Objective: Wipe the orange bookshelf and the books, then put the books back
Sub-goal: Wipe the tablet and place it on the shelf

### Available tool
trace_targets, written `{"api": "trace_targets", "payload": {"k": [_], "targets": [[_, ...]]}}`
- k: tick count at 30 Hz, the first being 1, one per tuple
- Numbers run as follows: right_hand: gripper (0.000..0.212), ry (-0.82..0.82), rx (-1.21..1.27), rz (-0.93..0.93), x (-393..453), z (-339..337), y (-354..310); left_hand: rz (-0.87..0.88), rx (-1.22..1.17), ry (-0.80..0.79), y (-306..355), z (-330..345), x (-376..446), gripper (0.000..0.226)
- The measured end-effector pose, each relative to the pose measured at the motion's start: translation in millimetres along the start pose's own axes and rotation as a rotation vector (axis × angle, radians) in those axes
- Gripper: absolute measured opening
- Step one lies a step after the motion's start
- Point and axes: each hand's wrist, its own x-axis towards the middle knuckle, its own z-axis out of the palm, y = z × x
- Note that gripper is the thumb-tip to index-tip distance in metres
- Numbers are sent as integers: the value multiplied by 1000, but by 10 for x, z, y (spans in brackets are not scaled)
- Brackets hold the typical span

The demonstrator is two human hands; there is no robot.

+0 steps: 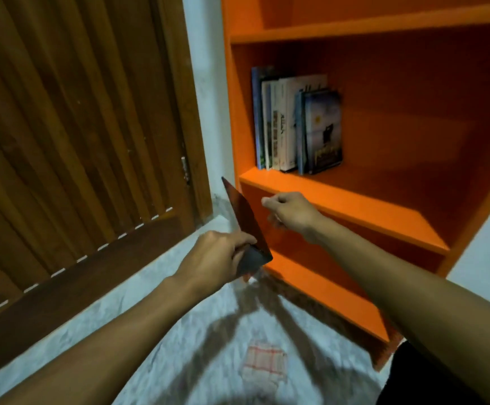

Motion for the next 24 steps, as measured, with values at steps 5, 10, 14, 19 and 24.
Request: {"api": "trace_targets", "payload": {"k": [5, 10, 14, 19, 24], "targets": [[62, 47, -49, -96, -213, -368, -669, 336, 179, 5, 290, -249, 324, 32], [57, 277, -215, -156, -205, -728, -941, 544, 391, 91, 384, -342, 866, 40], [17, 501, -209, -136, 79, -1138, -933, 598, 416, 219, 469, -259, 1391, 52], [20, 671, -181, 21, 315, -1592, -644, 471, 230, 377, 261, -73, 1819, 63], [16, 841, -379, 18, 593, -1803, -159, 18, -99, 381, -423, 381, 2296, 79]]}}
